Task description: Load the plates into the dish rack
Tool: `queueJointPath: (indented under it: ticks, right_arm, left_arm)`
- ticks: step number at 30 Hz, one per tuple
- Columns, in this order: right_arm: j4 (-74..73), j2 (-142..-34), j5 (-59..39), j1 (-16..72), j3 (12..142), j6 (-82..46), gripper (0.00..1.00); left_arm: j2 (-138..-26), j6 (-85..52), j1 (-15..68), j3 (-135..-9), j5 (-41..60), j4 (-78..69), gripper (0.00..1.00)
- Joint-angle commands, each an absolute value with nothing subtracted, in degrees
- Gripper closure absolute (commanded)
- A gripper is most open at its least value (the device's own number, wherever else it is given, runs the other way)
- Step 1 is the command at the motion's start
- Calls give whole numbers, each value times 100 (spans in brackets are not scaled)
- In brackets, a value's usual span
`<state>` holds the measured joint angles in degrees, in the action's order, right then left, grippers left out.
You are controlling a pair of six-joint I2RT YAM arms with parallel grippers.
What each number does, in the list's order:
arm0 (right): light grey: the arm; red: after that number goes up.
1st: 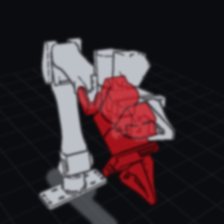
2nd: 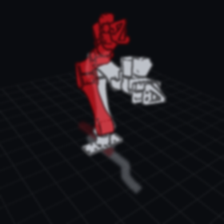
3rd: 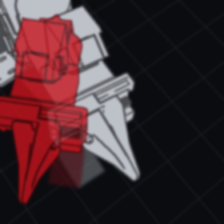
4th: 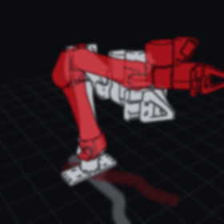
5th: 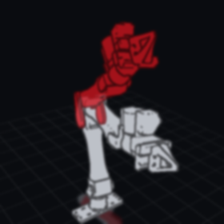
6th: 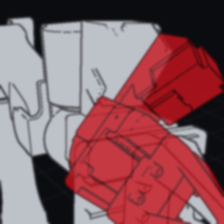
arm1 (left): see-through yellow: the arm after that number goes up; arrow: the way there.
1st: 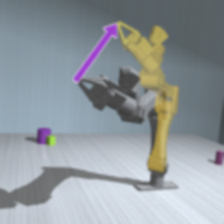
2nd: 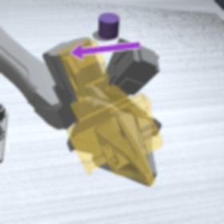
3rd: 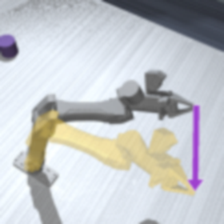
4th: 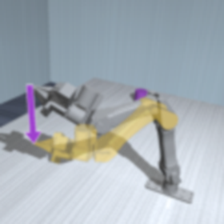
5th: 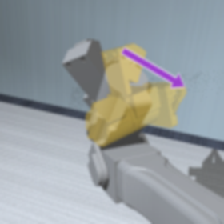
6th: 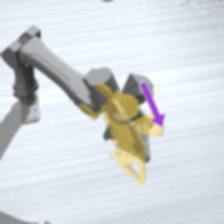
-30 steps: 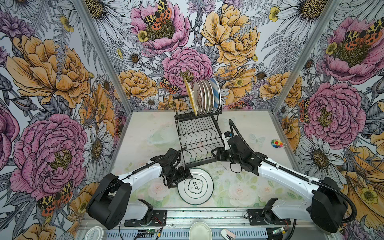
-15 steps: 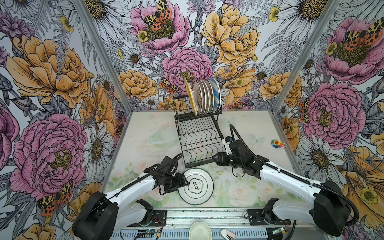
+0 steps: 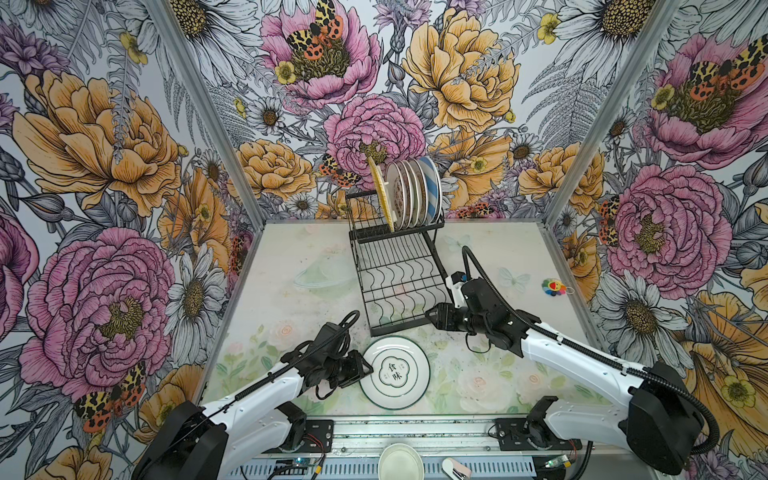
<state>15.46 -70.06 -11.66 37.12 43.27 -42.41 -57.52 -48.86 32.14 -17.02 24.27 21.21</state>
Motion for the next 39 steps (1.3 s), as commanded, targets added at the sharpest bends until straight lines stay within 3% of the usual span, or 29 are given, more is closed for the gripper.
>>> queueJointPath:
  ticks: [1, 7, 12, 27, 33, 39]
  right_arm:
    - [1468, -6922, -1283, 3658, 4312, -4207, 43]
    - [1460, -6944, -1292, 3622, 4292, -4181, 43]
    - [1462, -6963, -1312, 3601, 4246, -4187, 43]
    - [1463, -6676, -1685, 3356, 4009, -4227, 40]
    - [1456, -6539, -2632, 3121, 4014, -4089, 30]
    - [1439, -6819, -4005, 3065, 4192, -3960, 30]
  left_arm:
    - [-5788, -4922, 3252, -1559, 2383, 2109, 69]
    - [-5791, -4962, 3243, -1538, 2469, 2074, 89]
    - [-5771, -5005, 3245, -1582, 2660, 2035, 100]
    - [-4929, -4836, 3261, -2323, 3123, 2388, 100]
    - [-4760, -4637, 3252, -2758, 3237, 2445, 100]
    - [-4650, -4555, 3182, -3026, 3534, 2244, 100]
